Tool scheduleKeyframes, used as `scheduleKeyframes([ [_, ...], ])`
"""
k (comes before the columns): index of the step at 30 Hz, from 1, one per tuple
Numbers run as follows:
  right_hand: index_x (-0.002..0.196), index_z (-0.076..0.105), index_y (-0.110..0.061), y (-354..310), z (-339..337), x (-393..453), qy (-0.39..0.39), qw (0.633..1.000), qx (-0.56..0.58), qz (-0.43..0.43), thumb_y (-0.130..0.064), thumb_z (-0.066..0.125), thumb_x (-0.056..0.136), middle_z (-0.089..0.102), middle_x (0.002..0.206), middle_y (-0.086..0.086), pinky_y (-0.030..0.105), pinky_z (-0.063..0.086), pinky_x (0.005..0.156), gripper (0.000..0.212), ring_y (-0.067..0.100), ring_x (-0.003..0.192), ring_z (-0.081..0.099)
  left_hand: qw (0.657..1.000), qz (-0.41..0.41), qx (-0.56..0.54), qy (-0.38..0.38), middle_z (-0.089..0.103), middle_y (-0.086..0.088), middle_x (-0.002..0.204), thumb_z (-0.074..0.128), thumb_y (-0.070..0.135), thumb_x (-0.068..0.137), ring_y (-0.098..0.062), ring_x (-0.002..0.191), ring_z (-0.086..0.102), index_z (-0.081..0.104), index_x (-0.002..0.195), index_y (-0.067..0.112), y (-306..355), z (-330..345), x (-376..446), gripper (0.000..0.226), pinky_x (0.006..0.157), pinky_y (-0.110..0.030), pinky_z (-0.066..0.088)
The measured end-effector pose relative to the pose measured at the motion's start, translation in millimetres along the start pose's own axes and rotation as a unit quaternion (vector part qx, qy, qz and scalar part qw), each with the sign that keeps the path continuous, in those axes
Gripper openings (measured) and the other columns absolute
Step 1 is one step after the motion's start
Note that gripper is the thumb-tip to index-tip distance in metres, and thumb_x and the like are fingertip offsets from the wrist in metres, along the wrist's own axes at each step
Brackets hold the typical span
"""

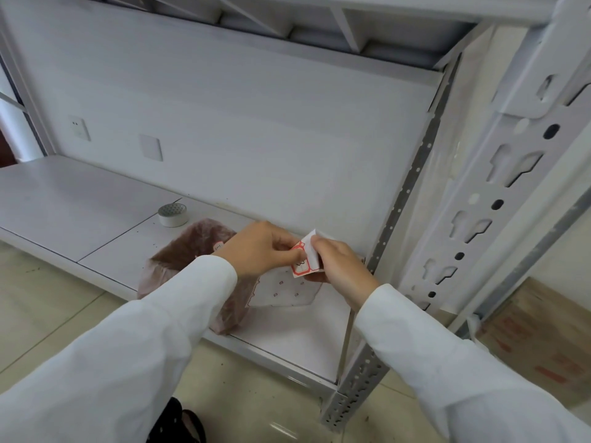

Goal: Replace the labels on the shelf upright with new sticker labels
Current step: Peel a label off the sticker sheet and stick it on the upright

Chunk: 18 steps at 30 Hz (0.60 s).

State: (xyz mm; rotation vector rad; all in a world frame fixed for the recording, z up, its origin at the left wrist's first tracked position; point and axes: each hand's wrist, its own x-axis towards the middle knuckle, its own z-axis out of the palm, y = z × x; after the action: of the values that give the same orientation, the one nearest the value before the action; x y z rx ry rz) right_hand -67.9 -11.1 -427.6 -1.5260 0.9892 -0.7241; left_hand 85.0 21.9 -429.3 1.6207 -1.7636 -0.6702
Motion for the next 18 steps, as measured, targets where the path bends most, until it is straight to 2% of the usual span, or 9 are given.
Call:
scheduleKeyframes([
  [3,0.074,0.063,-0.020,6.1,0.6,2.5,-0.005,1.000,-0.019,0.007,-0.023,0.037,0.096,0.066,0.077,0.001,0.031,0.053,0.082,0.034,0.017,0.081,0.064,0.998,0.003,0.060,-0.023,0.052,-0.005,0.062,0.057,0.031,0.089,-0.009,0.056,0.035,0.072,0.078,0.008,-0.7,-1.5,0.5,0.030,0.057,-0.025,0.032],
  [4,0.074,0.064,-0.020,8.3,0.8,3.1,-0.005,1.000,-0.024,0.008,-0.025,0.038,0.096,0.067,0.076,0.000,0.031,0.053,0.082,0.035,0.015,0.080,0.064,0.998,0.000,0.062,-0.026,0.047,-0.001,0.058,0.055,0.029,0.091,-0.009,0.054,0.032,0.068,0.069,0.007,-0.2,-1.9,0.6,0.034,0.055,-0.025,0.030],
  [6,0.075,0.065,-0.019,12.3,1.1,4.2,-0.007,0.999,-0.038,0.006,-0.025,0.039,0.096,0.066,0.077,0.000,0.031,0.053,0.082,0.034,0.013,0.077,0.062,0.999,-0.008,0.045,-0.025,0.034,0.008,0.047,0.053,0.022,0.091,-0.007,0.047,0.026,0.046,0.049,0.013,1.1,-2.2,0.8,0.044,0.049,-0.022,0.025],
  [8,0.080,0.066,-0.014,14.8,1.8,5.1,-0.007,0.999,-0.051,0.000,-0.025,0.039,0.096,0.066,0.080,0.003,0.033,0.053,0.083,0.033,0.015,0.080,0.061,0.999,-0.017,0.028,-0.024,0.030,0.007,0.041,0.052,0.016,0.090,-0.007,0.042,0.026,0.035,0.046,0.018,-0.1,-2.3,2.5,0.047,0.045,-0.019,0.024],
  [12,0.088,0.065,0.001,17.4,2.7,8.3,-0.001,0.998,-0.063,-0.009,-0.022,0.040,0.094,0.066,0.083,0.008,0.035,0.053,0.082,0.035,0.016,0.078,0.059,0.999,-0.032,0.009,-0.029,0.043,0.008,0.048,0.051,0.017,0.089,-0.004,0.044,0.035,0.050,0.053,0.008,-4.0,-3.9,4.1,0.038,0.050,-0.016,0.031],
  [15,0.077,0.058,0.007,20.7,1.9,12.7,0.013,0.996,-0.088,-0.018,-0.026,0.043,0.087,0.056,0.075,0.009,0.032,0.047,0.071,0.037,0.017,0.071,0.052,0.999,-0.046,-0.015,-0.001,0.053,0.015,0.040,0.048,0.018,0.092,0.002,0.039,0.044,0.052,0.044,0.019,-8.4,-7.2,3.8,0.048,0.048,-0.008,0.034],
  [16,0.070,0.052,0.006,23.5,1.4,14.8,0.019,0.994,-0.104,-0.025,-0.030,0.043,0.082,0.051,0.071,0.009,0.031,0.043,0.069,0.039,0.017,0.069,0.048,0.998,-0.055,-0.010,0.014,0.055,0.017,0.040,0.047,0.019,0.092,0.002,0.040,0.044,0.053,0.044,0.019,-10.8,-9.4,3.5,0.049,0.051,-0.011,0.036],
  [18,0.057,0.041,-0.006,31.2,-2.0,19.3,0.037,0.982,-0.178,-0.039,-0.032,0.044,0.080,0.042,0.061,0.006,0.029,0.035,0.062,0.035,0.018,0.062,0.041,0.995,-0.072,0.047,0.045,0.058,0.019,0.043,0.046,0.025,0.092,0.001,0.041,0.044,0.054,0.051,0.013,-18.4,-14.7,2.3,0.044,0.057,-0.022,0.040],
])
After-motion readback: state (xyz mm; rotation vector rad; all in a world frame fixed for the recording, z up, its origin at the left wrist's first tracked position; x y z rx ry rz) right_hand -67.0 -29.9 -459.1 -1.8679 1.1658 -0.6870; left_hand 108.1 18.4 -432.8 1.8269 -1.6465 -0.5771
